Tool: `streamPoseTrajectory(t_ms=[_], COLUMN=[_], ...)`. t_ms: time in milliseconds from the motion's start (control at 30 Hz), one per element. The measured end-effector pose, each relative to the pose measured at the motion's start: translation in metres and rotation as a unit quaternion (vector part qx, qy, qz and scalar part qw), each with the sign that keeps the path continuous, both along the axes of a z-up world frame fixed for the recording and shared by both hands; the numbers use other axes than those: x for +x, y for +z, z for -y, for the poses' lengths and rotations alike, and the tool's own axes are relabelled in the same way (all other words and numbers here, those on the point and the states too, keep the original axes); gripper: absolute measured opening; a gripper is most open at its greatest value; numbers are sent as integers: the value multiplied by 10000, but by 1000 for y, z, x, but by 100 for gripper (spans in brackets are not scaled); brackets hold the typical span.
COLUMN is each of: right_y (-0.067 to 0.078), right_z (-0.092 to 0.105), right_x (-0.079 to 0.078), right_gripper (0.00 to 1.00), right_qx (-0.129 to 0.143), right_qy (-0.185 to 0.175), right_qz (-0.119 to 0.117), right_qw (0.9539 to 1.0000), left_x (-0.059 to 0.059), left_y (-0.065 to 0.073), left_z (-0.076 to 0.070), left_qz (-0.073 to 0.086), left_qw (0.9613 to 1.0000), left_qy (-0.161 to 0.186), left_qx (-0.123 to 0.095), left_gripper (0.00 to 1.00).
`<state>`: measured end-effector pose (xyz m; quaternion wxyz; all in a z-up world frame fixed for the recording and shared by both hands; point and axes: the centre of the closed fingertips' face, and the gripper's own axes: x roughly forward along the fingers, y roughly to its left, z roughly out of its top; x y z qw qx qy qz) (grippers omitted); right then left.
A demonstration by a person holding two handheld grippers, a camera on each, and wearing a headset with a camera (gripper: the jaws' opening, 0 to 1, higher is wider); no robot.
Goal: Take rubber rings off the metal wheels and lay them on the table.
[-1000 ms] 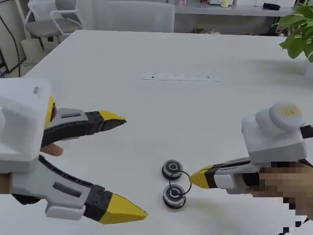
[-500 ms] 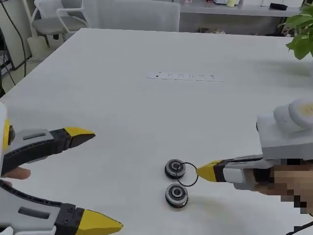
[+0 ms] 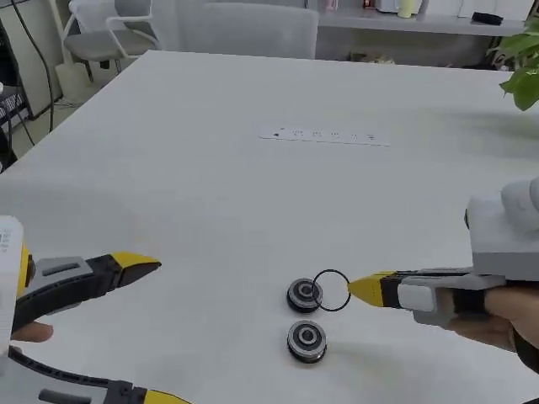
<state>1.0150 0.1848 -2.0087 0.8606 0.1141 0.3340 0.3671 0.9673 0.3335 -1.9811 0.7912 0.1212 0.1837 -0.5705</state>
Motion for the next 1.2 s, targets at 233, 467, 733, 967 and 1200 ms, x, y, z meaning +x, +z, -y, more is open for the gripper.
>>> streamPoseTrajectory(t_ms=[233, 467, 733, 967, 1200], right_y=[7, 14, 22, 29, 25], right_z=[1, -5, -12, -29, -45], right_x=[3, 3, 5, 2, -5], right_gripper=[0, 0, 0, 0, 0], right_qx=[121, 125, 253, 584, 450], right_qy=[-100, -68, -24, 94, 374], right_qz=[79, 187, 300, 238, 219], right_qw=[9998, 9997, 9992, 9980, 9980], left_x=[-3, -4, -2, 0, -1], left_y=[-4, -6, -5, -4, -7], left_z=[2, 2, 2, 0, 0], left_qz=[-70, -85, -94, -107, -112], left_qw=[10000, 9999, 10000, 9999, 9999], left_qy=[-52, -57, 8, 75, 23], left_qx=[31, 80, 22, -21, 73], left_gripper=[92, 92, 91, 89, 89])
